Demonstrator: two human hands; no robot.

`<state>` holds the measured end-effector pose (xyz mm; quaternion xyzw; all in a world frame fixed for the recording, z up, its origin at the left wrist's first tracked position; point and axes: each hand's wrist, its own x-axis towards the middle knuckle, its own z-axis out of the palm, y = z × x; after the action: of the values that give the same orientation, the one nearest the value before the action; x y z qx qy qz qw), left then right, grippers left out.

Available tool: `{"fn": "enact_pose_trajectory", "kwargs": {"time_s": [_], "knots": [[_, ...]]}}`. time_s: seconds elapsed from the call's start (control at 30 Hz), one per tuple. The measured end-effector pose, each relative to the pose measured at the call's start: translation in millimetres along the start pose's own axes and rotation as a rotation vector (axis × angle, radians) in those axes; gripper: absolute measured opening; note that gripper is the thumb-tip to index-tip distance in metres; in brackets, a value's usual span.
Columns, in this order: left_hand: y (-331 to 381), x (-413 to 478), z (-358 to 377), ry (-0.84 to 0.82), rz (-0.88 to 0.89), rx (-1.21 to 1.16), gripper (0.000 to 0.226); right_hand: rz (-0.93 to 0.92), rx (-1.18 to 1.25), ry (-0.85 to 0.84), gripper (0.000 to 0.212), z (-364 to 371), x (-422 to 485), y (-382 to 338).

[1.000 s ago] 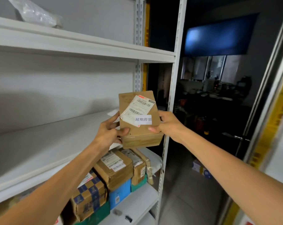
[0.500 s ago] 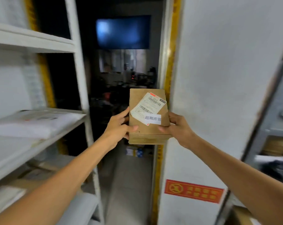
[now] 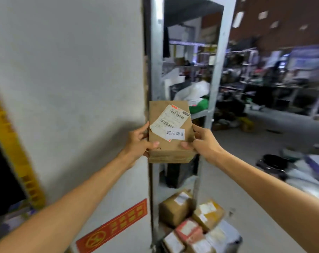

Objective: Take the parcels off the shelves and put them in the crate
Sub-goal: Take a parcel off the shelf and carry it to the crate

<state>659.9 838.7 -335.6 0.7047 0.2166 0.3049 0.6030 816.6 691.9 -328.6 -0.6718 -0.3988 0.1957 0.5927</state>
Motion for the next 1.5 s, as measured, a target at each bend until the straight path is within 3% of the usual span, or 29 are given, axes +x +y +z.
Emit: {"fn": "enact_pose_trajectory", "kwargs": {"time_s": [0.1,0.37,0.87,1.13,1.5], "knots": [[-10.4,42.8,51.0,-0.12,-0.014,-0.055,0.09,0.047,-0.04,0.137,0.05,-49.0,5.4,18.0],[-45.0,124.7,154.6,-0.382,-0.056,-0.123,0.089,0.156,-0.079,0.366,0.064,-134.1,15.7,64.9],[-156.3,280.3,271.1,-0.763,-0.179,-0.065,0.088,0.465,-0.165,0.692,0.063,-187.7,88.4,199.4],[-252.2,317.2,369.9,-0.887,-0.289,0.041,0.082,0.634,-0.177,0.797,0.058,-239.1,92.3,321.1],[-420.5,343.6,496.2,-0.796,-0.548,0.249,0.089,0.866,-0.031,0.692,0.06,-311.3,105.6,512.2]]}}
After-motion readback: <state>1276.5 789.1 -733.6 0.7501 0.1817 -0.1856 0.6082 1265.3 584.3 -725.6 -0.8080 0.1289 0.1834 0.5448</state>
